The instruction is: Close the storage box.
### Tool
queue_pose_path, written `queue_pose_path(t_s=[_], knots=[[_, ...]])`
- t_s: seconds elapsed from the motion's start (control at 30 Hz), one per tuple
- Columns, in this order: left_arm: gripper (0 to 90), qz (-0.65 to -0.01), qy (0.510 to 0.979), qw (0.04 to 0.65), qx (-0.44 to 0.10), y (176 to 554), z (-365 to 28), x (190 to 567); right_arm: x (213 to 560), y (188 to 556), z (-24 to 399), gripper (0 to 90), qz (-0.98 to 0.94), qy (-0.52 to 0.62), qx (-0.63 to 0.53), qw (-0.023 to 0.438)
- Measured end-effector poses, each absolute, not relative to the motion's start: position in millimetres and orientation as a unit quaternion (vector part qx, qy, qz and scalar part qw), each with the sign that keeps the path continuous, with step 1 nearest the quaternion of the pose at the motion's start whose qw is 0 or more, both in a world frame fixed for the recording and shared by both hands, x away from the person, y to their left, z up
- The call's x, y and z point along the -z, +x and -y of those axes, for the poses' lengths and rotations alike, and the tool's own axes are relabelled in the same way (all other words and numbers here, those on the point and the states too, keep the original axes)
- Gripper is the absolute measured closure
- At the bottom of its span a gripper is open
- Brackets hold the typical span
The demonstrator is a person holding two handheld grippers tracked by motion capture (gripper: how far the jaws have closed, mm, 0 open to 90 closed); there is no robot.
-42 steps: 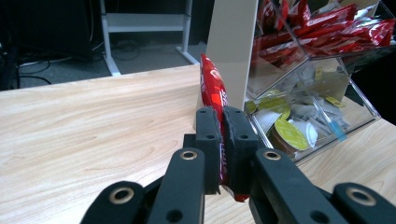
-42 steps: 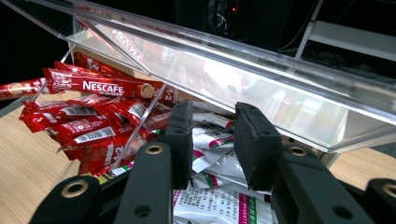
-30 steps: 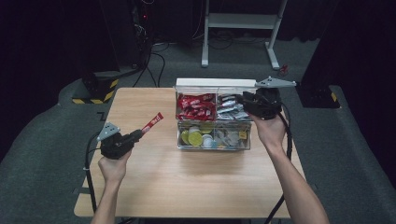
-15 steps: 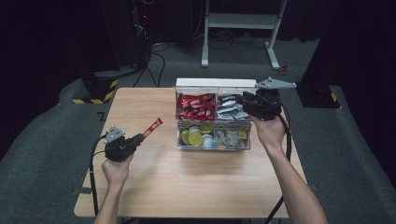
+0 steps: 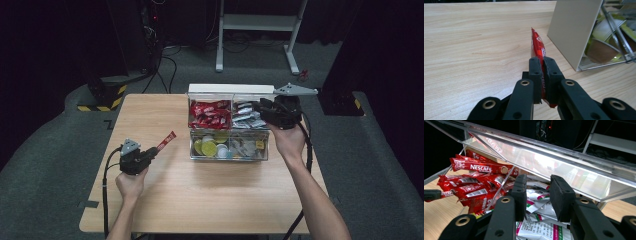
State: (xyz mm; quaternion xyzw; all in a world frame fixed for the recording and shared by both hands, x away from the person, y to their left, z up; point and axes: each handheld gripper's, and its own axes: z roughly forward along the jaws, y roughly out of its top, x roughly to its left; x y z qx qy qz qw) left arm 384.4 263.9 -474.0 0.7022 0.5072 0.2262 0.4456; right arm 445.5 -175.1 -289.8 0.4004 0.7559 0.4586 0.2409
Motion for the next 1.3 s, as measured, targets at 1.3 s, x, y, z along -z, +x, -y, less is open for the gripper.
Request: queue_pose_path(t_s=[1.3], knots=[[84.0, -0.528, 0.725, 0.387, -0.213, 397.9, -243.4, 504.9, 289.7, 442.4, 175.4, 66.0, -0.753, 0.399, -0.462, 0.246]])
